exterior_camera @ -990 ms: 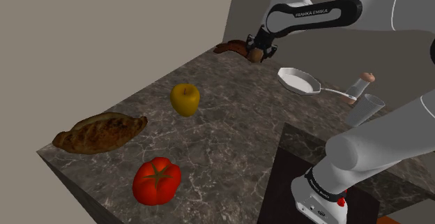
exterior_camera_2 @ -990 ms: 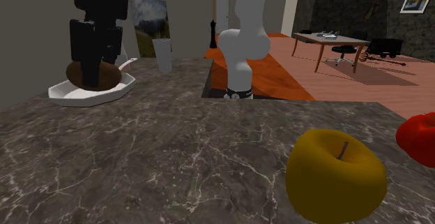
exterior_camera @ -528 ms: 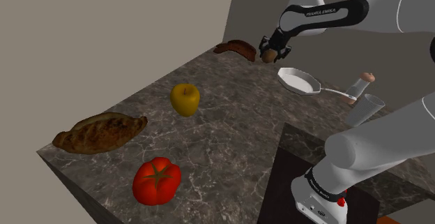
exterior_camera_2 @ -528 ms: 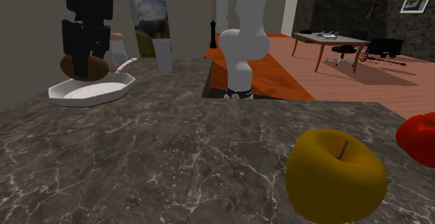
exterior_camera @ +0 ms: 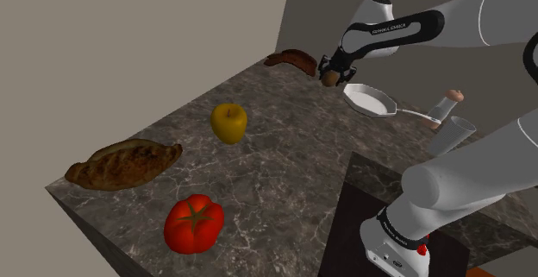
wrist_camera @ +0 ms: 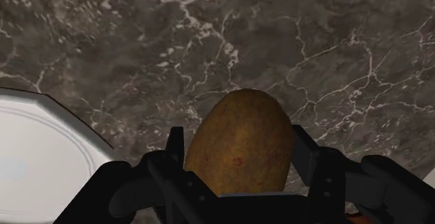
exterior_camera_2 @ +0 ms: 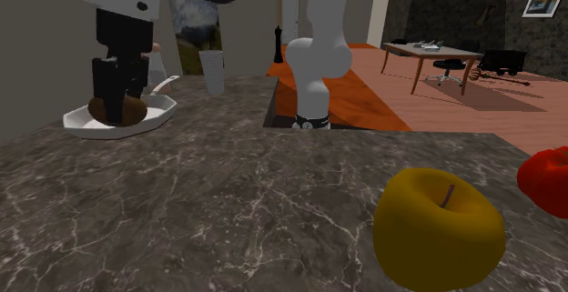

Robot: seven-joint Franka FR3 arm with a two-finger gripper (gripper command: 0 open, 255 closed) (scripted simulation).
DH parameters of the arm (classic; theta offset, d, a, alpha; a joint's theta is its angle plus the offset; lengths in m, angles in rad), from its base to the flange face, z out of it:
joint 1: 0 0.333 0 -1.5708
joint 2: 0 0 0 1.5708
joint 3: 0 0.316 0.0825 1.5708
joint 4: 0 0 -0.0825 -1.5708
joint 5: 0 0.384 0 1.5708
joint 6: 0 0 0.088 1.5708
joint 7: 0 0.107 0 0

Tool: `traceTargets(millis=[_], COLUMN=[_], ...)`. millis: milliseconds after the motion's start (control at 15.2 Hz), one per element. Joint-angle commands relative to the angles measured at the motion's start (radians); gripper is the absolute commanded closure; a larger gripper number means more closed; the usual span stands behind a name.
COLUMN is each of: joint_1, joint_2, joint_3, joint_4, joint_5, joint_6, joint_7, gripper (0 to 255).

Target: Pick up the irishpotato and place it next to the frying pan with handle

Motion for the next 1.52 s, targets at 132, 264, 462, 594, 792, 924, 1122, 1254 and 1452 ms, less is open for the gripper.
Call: traceTargets(millis=[132,264,462,594,792,924,1122,1254,1452], joint_1=[-0.002,-0.003,-0.006,-0.008,-0.01,-0.012,-0.012,-0.012,-0.012], joint_2=[0.027,0.04,0.063,0.079,0.105,0.117,0.117,0.117,0.117], joint_3=[0.004,0.005,0.007,0.009,0.011,0.011,0.011,0.011,0.011], joint_4=[-0.029,-0.044,-0.064,-0.076,-0.093,-0.099,-0.099,-0.099,-0.099], joint_5=[-0.011,-0.018,-0.029,-0.037,-0.052,-0.059,-0.059,-0.059,-0.059], joint_6=[0.056,0.084,0.126,0.153,0.195,0.213,0.213,0.213,0.213], joint_7=[0.012,0.018,0.028,0.036,0.049,0.056,0.056,0.056,0.056], gripper=[255,255,255,255,255,255,255,255,0])
